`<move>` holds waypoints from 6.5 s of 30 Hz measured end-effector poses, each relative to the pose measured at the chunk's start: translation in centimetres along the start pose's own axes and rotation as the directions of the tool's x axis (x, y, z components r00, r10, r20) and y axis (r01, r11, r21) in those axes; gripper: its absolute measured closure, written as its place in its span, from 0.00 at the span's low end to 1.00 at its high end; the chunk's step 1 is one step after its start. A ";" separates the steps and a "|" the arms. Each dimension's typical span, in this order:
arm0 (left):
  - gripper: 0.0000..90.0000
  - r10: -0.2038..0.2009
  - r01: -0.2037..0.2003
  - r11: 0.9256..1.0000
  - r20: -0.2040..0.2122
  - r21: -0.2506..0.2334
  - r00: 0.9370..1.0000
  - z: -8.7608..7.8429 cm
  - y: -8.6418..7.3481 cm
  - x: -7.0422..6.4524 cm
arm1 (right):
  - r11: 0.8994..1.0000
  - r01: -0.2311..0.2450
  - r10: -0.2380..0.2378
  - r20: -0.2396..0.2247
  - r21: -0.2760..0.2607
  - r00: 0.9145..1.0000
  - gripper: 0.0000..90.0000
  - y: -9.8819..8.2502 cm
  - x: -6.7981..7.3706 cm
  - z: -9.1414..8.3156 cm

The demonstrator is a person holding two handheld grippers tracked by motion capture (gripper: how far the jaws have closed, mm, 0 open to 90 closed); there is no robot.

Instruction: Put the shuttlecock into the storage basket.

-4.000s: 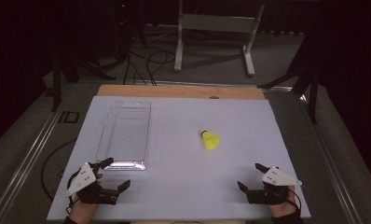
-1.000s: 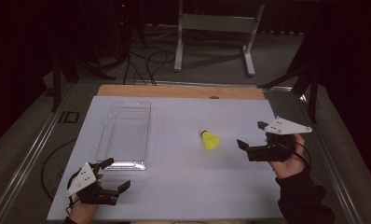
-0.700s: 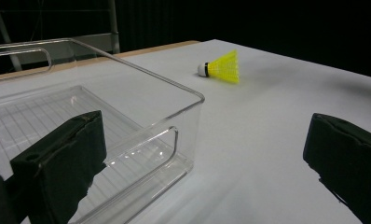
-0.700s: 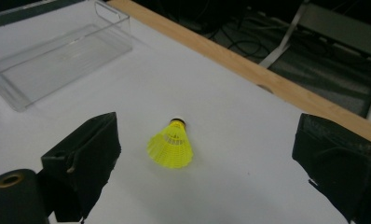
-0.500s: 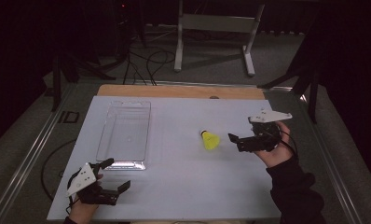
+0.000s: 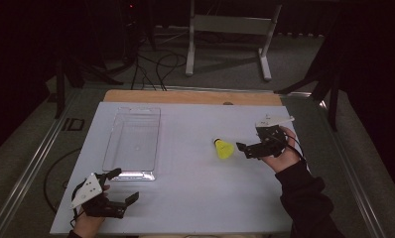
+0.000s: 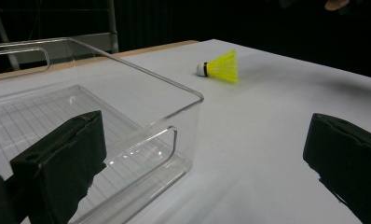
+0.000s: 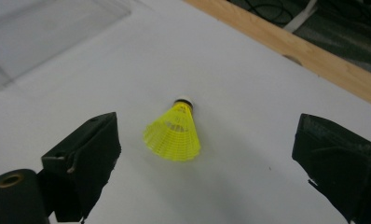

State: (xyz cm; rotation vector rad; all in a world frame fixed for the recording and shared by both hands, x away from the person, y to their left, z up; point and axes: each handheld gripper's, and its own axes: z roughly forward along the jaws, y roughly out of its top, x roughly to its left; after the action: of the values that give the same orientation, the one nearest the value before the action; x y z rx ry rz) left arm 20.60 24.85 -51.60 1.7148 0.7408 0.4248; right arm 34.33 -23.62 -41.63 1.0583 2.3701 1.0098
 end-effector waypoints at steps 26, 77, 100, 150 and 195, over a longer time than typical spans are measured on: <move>0.00 -0.007 0.007 1.000 0.006 -0.001 1.000 0.0 0.0 0.1 | 0.982 -0.012 0.027 -0.077 0.191 0.997 0.19 -2.6 -0.7 6.7; 0.00 -0.010 0.010 1.000 0.011 0.003 1.000 0.0 -0.1 0.1 | 0.893 0.011 0.061 -0.145 0.451 0.988 1.00 -0.9 -1.3 12.5; 0.00 -0.012 0.012 1.000 0.007 0.010 1.000 0.1 -0.1 0.1 | 0.859 0.148 -0.011 -0.271 0.490 0.963 1.00 -0.5 -1.3 9.3; 0.00 0.077 -0.174 0.942 0.318 0.286 0.945 2.4 10.2 -1.3 | 0.758 0.527 -0.250 -0.576 0.383 0.778 1.00 0.3 4.5 4.2; 0.02 0.267 -0.621 0.690 0.667 0.372 0.696 14.5 14.8 -7.0 | 0.740 0.599 -0.291 -0.658 0.305 0.694 1.00 2.0 8.0 3.6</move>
State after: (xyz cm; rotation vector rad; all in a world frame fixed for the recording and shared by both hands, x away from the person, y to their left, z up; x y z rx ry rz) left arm 28.38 7.52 -40.68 2.4713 -0.0698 -0.0167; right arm 32.10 -14.99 -42.87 0.1964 3.2894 0.5596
